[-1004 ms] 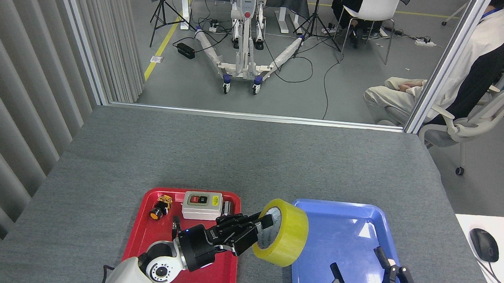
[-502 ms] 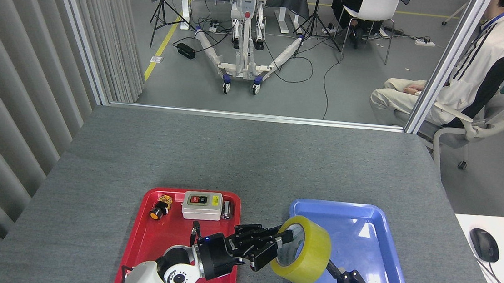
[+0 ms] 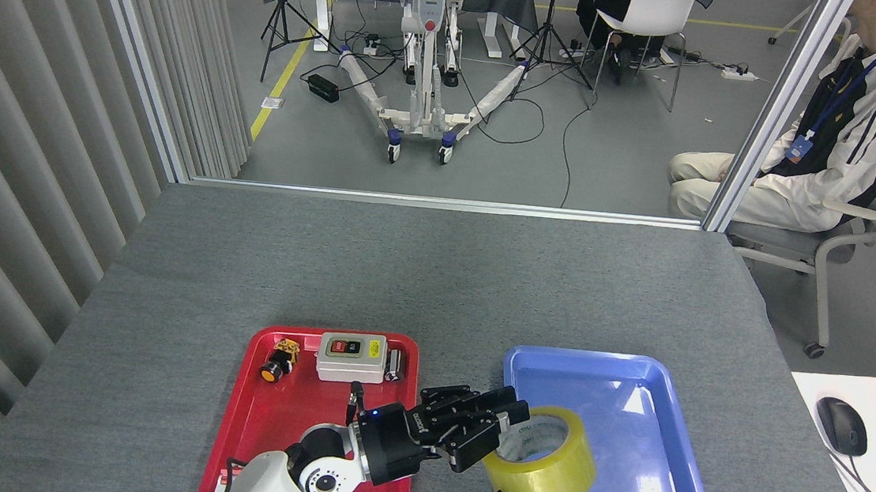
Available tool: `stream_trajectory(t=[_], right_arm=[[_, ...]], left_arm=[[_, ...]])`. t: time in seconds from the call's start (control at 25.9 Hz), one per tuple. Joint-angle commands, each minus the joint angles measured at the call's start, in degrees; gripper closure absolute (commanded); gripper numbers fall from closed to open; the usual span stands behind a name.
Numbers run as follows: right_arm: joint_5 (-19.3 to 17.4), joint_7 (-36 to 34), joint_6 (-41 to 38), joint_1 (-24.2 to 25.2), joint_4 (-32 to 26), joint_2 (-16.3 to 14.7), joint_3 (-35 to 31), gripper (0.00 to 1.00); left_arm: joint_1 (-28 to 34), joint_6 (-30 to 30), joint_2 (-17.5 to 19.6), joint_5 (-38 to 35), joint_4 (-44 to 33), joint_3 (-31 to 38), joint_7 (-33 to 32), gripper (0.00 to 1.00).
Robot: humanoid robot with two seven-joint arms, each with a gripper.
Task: Place and move tape with both arms
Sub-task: 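Grasp the tape with the right gripper and release the left gripper, then withdraw the left gripper and lower the tape into the blue tray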
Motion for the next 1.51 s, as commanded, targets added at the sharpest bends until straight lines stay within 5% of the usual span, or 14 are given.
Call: stream_trajectory(t=[0.0,0.23,0.39,0.5,0.58,0.66,0.77,0.85,1.08,1.47], right_arm=[[0.04,-0.24,0.36,0.01,-0.03,-0.17,-0.16,1.00],[0.04,-0.32,1.07,0.09,-0.03,-0.26,-0.86,1.00],[-0.48,0.03,6.87,0.10,-0.38,-1.84,-2.79,1.00],[-0.57,5.13,8.45,0.01,-1.78,-2.63,-7.19,1.00],[-0.92,11.45,9.15,-0.52,-1.78,-2.98,-9.38,1.00],[-4.00,19.01,11.70,-0.78,-2.05,-3.16,-10.44,1.00],[-10.06,34.39,17.67,-1.66,-3.28,-3.07,-10.61,1.00],[-10.33,46.87,21.55,-3.16,-3.98,-3.16,-10.44,1.00],[-10.59,78.43,26.99,-8.96,-4.68,-3.16,-7.71,1.00],[-15.69,98.11,35.87,-18.36,-5.12,-2.81,-4.37,1.00]], left_arm=[[-0.45,0.04,0.02,0.54,-0.08,0.39,0.52,0.01],[-0.19,0.04,2.04,4.14,-0.25,6.28,0.69,0.01],[3.85,7.16,10.21,5.81,-5.00,10.32,2.27,0.01],[8.86,9.62,15.49,3.70,-10.63,14.28,13.44,0.01],[13.70,10.94,17.25,-5.44,-16.25,18.05,26.62,0.01],[18.27,20.08,17.33,-19.06,-22.75,19.11,36.55,0.02],[23.10,42.22,16.89,-31.10,-26.62,14.19,36.82,0.01],[23.80,47.76,17.42,-31.45,-26.53,11.46,36.55,0.01],[25.30,49.00,18.56,-30.40,-26.36,11.29,36.47,0.01],[25.30,49.08,18.65,-29.87,-26.27,10.94,36.47,0.01]])
